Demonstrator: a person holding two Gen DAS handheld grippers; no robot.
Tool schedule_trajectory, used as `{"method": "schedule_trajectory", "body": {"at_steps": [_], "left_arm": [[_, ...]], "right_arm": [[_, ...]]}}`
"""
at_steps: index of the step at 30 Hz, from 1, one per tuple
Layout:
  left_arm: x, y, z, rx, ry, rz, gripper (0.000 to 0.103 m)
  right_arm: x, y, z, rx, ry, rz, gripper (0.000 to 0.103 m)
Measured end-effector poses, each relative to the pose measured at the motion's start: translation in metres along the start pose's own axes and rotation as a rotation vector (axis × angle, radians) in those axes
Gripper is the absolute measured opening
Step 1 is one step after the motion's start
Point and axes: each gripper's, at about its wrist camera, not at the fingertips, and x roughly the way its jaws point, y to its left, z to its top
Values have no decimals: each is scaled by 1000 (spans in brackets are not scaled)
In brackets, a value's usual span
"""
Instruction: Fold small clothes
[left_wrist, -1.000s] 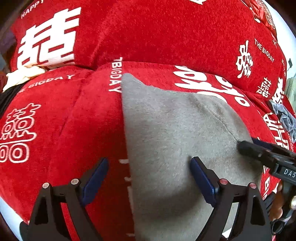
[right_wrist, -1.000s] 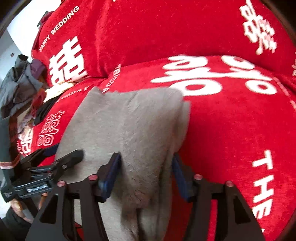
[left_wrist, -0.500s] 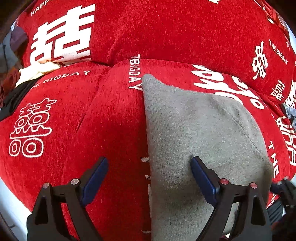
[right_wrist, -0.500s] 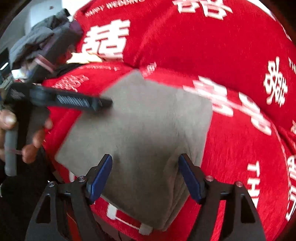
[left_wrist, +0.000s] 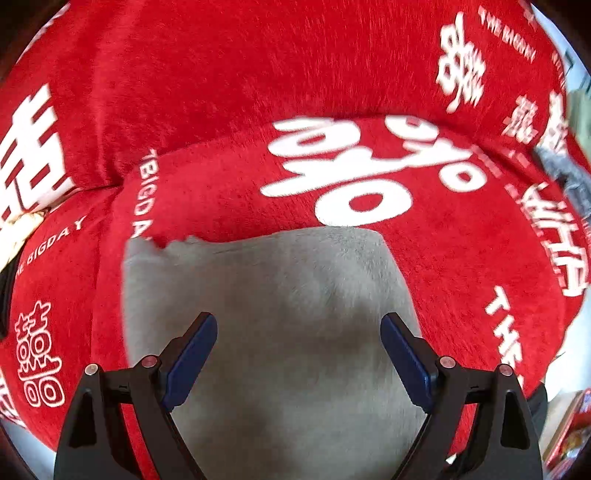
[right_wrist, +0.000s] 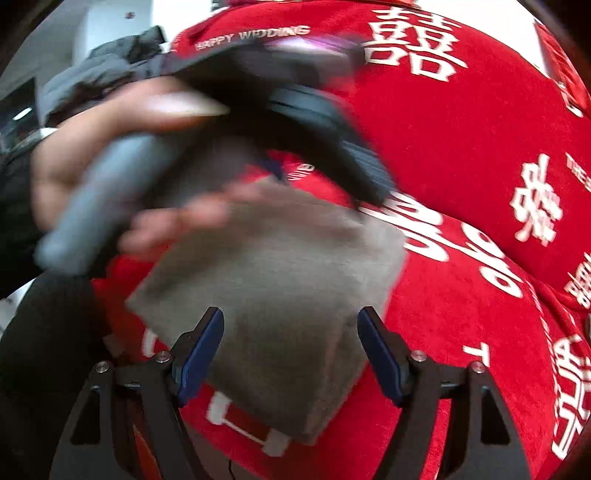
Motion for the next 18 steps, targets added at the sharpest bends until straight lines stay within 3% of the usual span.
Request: {"method": "schedule_trajectory", "body": {"at_steps": [2,4,9,13,18], "left_arm": [[20,-9,4,13,39,38,91],[32,-9,4,-5,55,29,91],[30,-9,1,-12,17,18,91],[-6,8,-11,-25,-82,44,91],[-34,43,-41,-63,-128,66,91]], "right_arm": [[7,5,-3,-6,13,27,78],[20,4,-6,10,47,49,78],[46,-3,-27,57,144,71,78],[33,-14,-25,80,117,79,78],[15,-29,-3,107,31,69,78]]}}
